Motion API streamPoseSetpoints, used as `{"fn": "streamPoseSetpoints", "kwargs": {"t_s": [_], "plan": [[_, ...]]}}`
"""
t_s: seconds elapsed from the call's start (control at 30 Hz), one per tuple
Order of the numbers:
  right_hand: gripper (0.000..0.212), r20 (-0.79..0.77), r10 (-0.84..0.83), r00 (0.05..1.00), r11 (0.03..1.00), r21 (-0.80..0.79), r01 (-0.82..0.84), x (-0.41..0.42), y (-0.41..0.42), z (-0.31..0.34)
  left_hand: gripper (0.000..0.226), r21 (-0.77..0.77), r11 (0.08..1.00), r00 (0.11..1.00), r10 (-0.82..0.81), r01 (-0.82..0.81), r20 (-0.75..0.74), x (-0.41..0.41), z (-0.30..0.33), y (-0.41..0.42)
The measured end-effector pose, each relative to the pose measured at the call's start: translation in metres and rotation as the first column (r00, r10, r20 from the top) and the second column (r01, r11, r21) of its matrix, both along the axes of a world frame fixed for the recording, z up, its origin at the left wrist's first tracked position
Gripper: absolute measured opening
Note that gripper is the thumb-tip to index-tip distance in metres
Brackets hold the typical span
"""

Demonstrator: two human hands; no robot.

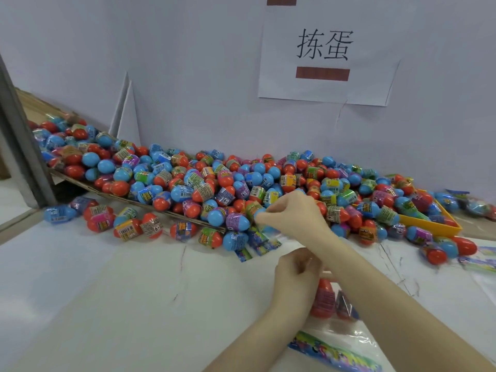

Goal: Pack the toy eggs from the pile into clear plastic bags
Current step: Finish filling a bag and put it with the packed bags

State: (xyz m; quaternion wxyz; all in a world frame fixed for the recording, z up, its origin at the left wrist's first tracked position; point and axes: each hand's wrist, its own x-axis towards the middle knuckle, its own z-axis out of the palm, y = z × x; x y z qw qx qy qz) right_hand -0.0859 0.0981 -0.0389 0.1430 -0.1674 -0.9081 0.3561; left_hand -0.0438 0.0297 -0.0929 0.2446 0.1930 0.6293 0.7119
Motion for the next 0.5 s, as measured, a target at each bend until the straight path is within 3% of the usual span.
{"fn": "streamPoseSetpoints", "kwargs": {"t_s": [0.1,0.23,0.37,0.43,0.5], "plan": [[0.01,-0.183,-0.057,0.981,0.957,-0.289,0.002,0.019,0.008,0.017,0.019,0.108,0.994,0.999,-0.037,0.035,0.015,0.001,-0.002,0.001],[0.009,-0.331,-0.087,0.94,0.748,-0.645,-0.158,0.058,0.022,0.032,0.017,0.122,0.992,1.0,-0.016,0.017,-0.012,0.001,-0.002,0.002],[0.014,-0.375,-0.016,0.927,0.576,-0.761,-0.298,0.092,0.029,0.033,0.017,0.161,0.987,1.0,0.0,-0.001,0.002,0.003,0.002,0.001],[0.017,-0.399,-0.057,0.915,0.547,-0.779,-0.305,0.102,0.034,0.03,0.016,0.186,0.983,1.0,0.008,-0.005,-0.016,0.005,0.002,0.0],[0.021,-0.4,-0.082,0.913,0.576,-0.766,-0.284,0.109,0.039,0.027,0.015,0.2,0.98,0.999,0.006,0.004,-0.052,0.007,0.002,0.0]]}}
